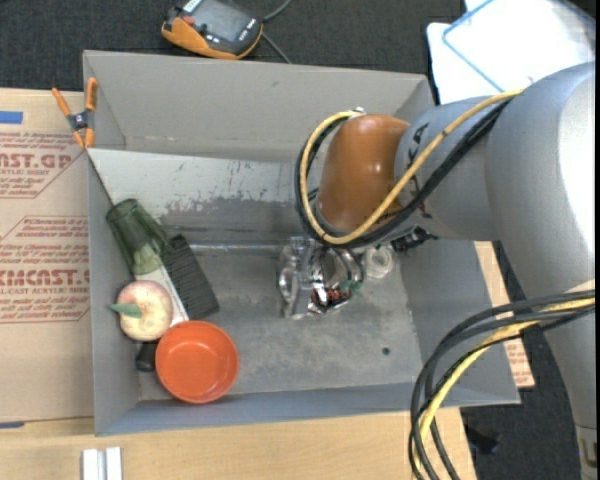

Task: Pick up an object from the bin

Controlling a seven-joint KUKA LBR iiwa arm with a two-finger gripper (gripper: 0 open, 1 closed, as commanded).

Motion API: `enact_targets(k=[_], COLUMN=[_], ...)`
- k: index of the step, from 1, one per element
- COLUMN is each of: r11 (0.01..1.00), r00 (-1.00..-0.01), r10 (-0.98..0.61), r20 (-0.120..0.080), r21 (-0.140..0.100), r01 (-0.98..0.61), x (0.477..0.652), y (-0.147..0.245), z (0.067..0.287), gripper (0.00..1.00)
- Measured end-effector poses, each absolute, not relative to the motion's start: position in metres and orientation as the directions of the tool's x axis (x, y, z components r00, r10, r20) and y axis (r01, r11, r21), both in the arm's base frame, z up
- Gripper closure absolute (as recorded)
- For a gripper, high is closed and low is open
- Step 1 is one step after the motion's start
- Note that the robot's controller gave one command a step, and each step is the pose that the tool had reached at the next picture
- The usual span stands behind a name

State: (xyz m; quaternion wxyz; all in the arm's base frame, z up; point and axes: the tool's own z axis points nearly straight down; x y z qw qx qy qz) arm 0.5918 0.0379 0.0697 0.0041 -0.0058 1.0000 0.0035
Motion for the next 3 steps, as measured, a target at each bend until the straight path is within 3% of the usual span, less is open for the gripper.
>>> enact_targets(k=[1,3], r11=[1.0,1.0], r00=[-1.0,-1.0], r10=[-0.012,-0.012], r20=[-0.008,-0.007], r21=[0.007,0.008], r01=[-0.012,-0.012], x=[0.592,0.591], y=[0.038,0.039], z=[0.07,0.092], gripper=[1.0,1.0])
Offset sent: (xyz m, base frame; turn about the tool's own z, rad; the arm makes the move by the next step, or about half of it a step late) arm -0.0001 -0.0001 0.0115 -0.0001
